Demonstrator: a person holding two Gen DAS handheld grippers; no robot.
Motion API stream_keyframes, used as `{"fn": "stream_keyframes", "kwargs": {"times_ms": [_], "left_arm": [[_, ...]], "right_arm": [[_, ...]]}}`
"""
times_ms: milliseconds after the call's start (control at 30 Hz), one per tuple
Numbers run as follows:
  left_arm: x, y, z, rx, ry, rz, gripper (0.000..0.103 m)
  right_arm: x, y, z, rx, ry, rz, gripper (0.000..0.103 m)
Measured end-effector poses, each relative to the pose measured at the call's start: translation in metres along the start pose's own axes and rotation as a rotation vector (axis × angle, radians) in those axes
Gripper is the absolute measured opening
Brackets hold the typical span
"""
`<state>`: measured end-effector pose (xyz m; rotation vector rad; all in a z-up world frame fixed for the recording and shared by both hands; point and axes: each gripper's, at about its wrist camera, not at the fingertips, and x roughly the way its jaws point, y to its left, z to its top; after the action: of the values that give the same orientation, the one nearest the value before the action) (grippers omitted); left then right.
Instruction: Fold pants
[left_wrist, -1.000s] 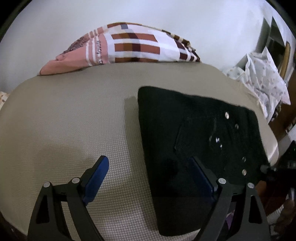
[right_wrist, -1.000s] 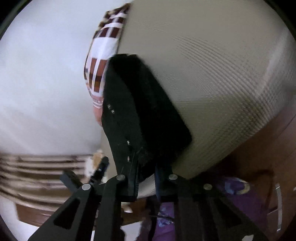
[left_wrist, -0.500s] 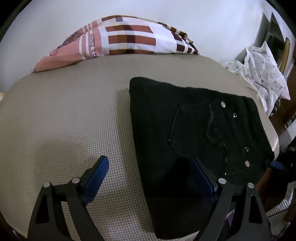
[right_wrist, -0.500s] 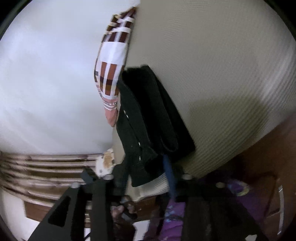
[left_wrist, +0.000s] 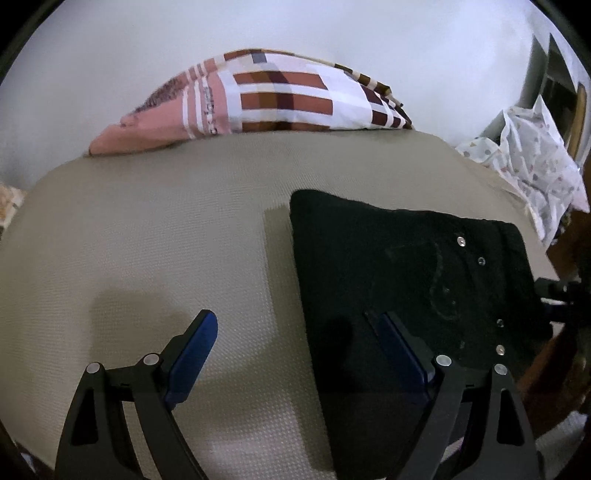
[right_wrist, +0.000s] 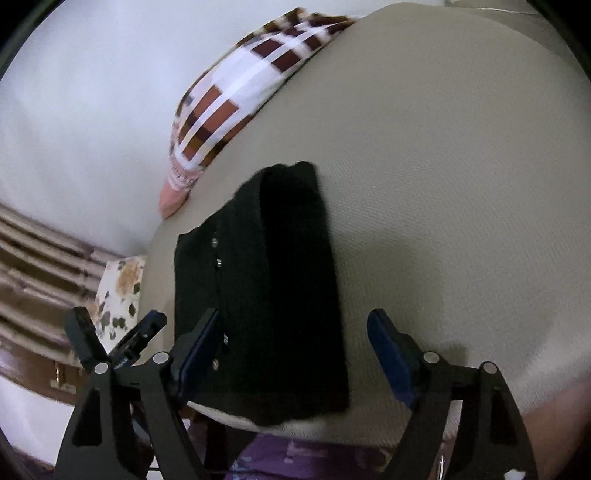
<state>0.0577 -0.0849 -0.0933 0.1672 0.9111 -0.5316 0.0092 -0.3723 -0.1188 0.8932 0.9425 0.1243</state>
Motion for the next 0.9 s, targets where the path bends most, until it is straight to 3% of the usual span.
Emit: {"fn": "stream_keyframes", "kwargs": {"times_ms": [200,433,600,767,900], "left_arm": [[0.004,-0.006,0.002,0.048,0.006,0.032,0.088],[0.011,-0.010,0.002,0.068,0.023,0.042,0.089],[0.016,-0.012,0.003,0.080,0.035,0.053,0.089],[0.021,-0.011,0.003,0.073,0.048,0.048,0.089],[0.025,-0.012,0.003,0.077,0.057,0.040,0.090]], "right_arm": [[0.026,0.012,0.011,-0.080,0.082,-0.039,0.079],[0.044,0.030,0.021,-0.192,0.134,-0.048,0.096],[0.045,0.032,0.020,-0.254,0.181,-0.030,0.102],[0.038,0.016,0.027,-0.206,0.182,0.084,0.102],[0.029,-0.004,0.032,-0.063,0.156,0.180,0.102]]}}
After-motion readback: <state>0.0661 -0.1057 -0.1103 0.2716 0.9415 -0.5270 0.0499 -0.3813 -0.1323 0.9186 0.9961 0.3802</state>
